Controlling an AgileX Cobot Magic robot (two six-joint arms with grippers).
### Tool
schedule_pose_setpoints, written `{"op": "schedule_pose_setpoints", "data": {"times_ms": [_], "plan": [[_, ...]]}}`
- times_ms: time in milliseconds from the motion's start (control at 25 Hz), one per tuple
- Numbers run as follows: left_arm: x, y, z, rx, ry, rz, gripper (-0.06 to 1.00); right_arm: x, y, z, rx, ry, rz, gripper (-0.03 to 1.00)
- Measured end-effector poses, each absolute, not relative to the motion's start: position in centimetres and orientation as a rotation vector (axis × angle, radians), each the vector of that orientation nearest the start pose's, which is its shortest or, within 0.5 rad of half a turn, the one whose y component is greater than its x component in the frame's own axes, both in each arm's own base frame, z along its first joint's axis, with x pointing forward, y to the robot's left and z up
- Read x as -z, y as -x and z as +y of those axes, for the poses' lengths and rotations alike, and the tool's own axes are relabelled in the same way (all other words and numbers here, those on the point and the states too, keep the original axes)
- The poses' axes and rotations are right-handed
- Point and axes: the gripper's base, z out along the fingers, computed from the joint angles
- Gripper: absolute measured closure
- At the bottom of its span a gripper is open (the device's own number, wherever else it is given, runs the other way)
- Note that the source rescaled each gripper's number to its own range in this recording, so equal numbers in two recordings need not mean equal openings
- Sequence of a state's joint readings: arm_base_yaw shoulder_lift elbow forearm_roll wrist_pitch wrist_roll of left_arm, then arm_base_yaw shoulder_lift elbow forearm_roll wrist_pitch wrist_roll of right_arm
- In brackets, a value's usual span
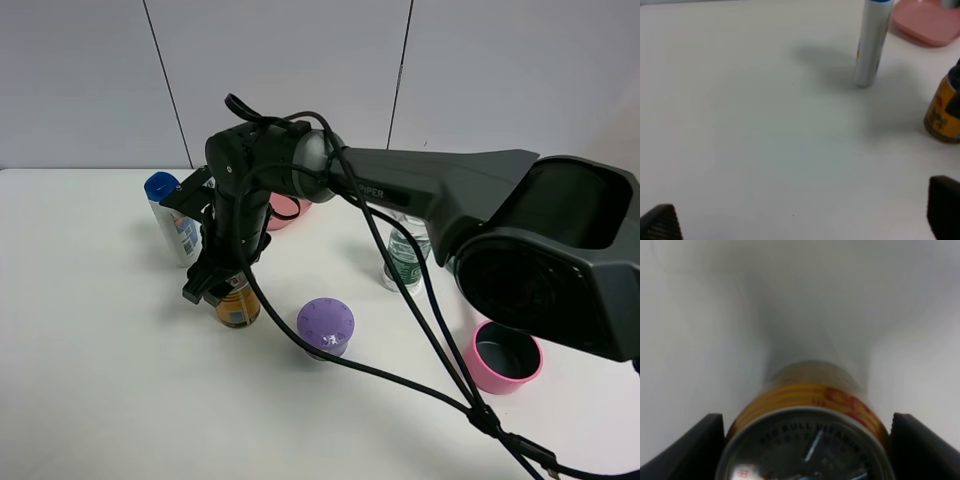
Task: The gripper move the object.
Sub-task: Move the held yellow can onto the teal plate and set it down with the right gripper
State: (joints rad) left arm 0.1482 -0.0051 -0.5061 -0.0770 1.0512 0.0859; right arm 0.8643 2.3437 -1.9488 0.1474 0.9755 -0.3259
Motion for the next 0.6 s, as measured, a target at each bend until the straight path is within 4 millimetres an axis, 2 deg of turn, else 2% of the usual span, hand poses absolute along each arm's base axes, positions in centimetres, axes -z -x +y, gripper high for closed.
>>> {"op": "schedule_pose_setpoints", "data": {"times_ms": [160, 400, 600], "plan": [[-28.0, 0.5, -0.7, -0.056, 0.059, 2.021, -0.06, -16.5, -31.0, 38.0, -0.282, 1.562, 2.458, 0.96], [-28.0, 0.5, -0.7, -0.056, 0.059, 2.021, -0.06, -19.5, -30.9, 37.5, -0.257, 1.556, 2.403, 0.96], [-28.0, 0.5, -0.7, -0.056, 0.059, 2.021, -0.06, -21.2, -30.5, 36.9, -0.236, 1.567, 2.394, 0.96]]}}
